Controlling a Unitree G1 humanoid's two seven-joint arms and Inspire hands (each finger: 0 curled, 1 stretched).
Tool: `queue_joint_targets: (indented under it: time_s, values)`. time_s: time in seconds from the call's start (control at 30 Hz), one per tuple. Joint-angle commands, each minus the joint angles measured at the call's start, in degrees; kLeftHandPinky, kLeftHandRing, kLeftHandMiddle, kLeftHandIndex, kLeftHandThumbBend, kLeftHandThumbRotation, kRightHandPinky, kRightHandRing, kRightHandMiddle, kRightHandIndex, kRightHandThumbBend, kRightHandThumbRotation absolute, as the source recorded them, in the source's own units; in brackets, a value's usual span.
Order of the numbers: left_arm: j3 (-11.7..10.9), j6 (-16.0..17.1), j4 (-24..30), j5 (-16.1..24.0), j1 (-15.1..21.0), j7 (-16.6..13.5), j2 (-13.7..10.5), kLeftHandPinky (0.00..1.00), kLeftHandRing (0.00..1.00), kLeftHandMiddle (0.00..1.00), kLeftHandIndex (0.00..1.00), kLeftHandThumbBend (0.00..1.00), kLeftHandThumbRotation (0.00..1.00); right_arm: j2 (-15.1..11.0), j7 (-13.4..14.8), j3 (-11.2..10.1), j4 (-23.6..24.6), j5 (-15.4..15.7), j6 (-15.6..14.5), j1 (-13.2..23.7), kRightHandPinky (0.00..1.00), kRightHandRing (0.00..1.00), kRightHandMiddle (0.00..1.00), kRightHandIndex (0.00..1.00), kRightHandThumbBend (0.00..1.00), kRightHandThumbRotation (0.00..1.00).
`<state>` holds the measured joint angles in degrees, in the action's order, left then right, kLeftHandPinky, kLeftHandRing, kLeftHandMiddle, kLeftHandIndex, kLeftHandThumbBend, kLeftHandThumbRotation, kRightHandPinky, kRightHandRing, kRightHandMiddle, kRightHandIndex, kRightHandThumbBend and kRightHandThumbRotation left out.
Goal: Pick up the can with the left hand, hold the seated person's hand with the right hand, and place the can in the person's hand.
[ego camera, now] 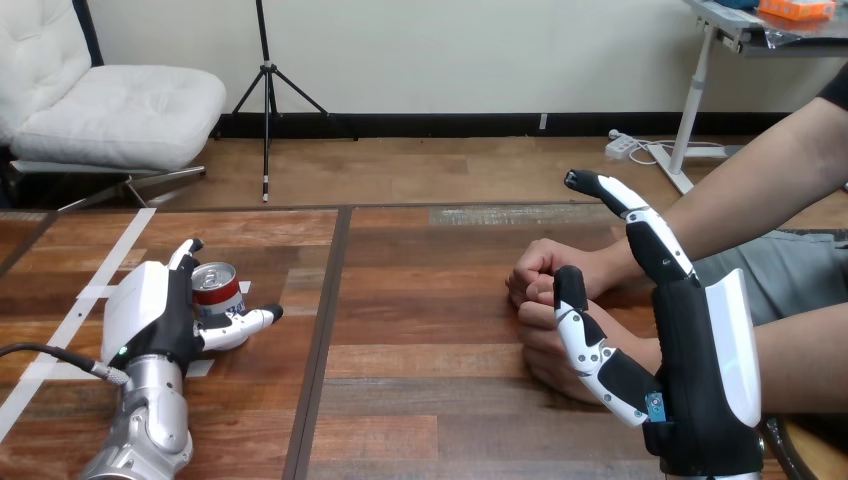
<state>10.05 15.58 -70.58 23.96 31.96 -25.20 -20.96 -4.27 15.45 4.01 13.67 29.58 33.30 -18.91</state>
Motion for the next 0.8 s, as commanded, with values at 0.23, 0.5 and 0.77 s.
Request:
queue_joint_targets:
  time_s: [0.23,0.5,0.77]
  values:
    - [-2.16,2.88,-0.77,-2.96,5.12,-0.57,0.93,0.7,0.8,0.86,0.87,0.84,0.37,0.29,-0.2,-0.02,3.01,-0.56,-0.02,3.55,0.89,0.88,0.86,0.81,0.2,0.0]
    - [-3.33,5.01,-1.12,-4.31,5.05,-1.8,1.89,0.68,0.77,0.82,0.82,0.82,0.31,0.13,-0.23,-0.12,2.94,-0.61,0.08,3.59,0.89,0.88,0.86,0.81,0.2,0.0]
    - [-4.62,7.45,-1.66,-6.05,4.85,-3.09,2.76,0.62,0.68,0.71,0.74,0.77,0.15,0.07,-0.38,-0.17,3.14,-0.59,-0.09,3.58,0.89,0.88,0.86,0.81,0.2,0.0]
